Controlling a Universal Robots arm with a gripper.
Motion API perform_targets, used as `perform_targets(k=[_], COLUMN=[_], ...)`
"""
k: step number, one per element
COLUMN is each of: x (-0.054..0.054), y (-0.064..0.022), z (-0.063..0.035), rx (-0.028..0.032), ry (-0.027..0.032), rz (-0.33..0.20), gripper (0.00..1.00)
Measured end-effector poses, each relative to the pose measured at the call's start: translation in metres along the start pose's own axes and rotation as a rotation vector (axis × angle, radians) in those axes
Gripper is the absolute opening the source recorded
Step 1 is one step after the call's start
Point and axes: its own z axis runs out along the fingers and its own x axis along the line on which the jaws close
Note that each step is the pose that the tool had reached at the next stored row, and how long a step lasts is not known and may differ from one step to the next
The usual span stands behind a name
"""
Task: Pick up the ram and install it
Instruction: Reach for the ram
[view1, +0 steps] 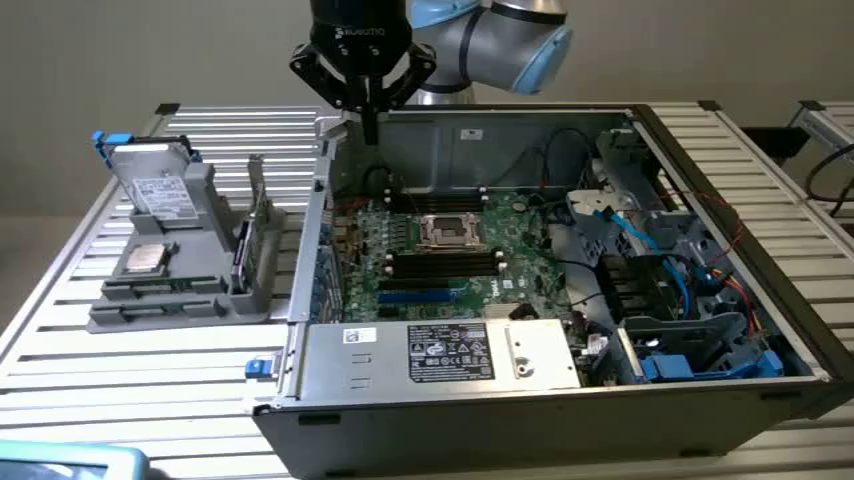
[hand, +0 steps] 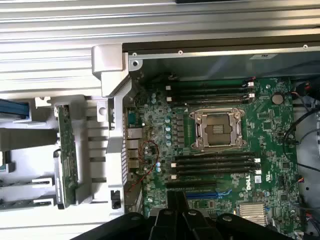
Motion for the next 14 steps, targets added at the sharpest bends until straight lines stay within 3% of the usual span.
perform_targets(k=[14], x=[0.0009], y=[-0.0001], z=[-0.0001], rx=[0.0002], ry=[0.0001], rz=[0.000], gripper=[0.11])
